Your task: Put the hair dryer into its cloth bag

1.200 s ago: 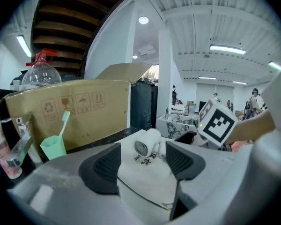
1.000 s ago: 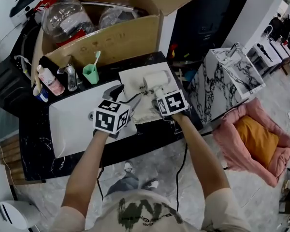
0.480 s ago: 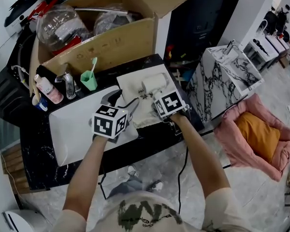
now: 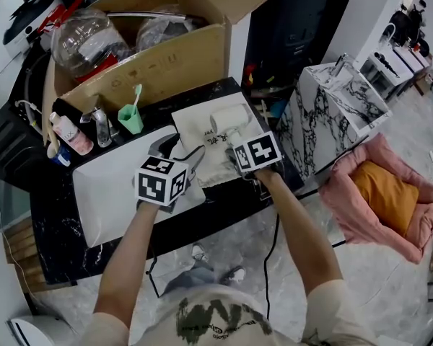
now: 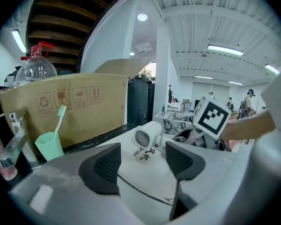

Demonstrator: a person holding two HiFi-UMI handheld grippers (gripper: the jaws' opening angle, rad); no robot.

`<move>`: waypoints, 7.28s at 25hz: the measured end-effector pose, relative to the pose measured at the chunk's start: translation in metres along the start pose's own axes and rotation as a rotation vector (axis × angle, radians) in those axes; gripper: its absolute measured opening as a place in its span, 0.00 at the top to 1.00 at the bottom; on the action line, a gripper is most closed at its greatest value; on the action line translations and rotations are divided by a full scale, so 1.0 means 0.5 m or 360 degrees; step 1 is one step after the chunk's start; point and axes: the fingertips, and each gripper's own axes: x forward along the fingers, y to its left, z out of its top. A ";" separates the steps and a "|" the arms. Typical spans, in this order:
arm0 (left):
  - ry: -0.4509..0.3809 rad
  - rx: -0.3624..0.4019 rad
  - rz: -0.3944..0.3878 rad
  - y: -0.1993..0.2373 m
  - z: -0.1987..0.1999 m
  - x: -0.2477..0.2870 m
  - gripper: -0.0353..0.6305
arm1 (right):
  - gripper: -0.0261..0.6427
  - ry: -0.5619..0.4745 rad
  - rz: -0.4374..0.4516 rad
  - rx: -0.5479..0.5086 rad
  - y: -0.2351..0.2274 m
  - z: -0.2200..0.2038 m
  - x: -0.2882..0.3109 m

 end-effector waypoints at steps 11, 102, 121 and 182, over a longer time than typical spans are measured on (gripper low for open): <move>0.0002 0.0088 -0.0051 -0.065 0.000 0.014 0.49 | 0.59 -0.0135 -0.0016 -0.0044 -0.004 0.002 -0.117; 0.0095 0.0265 -0.0334 -0.235 0.097 0.082 0.90 | 0.59 0.0009 0.0263 0.0001 0.018 -0.173 -0.191; 0.0151 0.0269 -0.0517 -0.235 0.057 0.080 0.90 | 0.59 0.0119 0.0281 -0.0001 -0.013 -0.089 -0.110; 0.0119 0.0075 -0.0494 -0.215 0.009 0.072 0.90 | 0.47 -0.0236 0.0128 0.0232 -0.052 -0.009 -0.077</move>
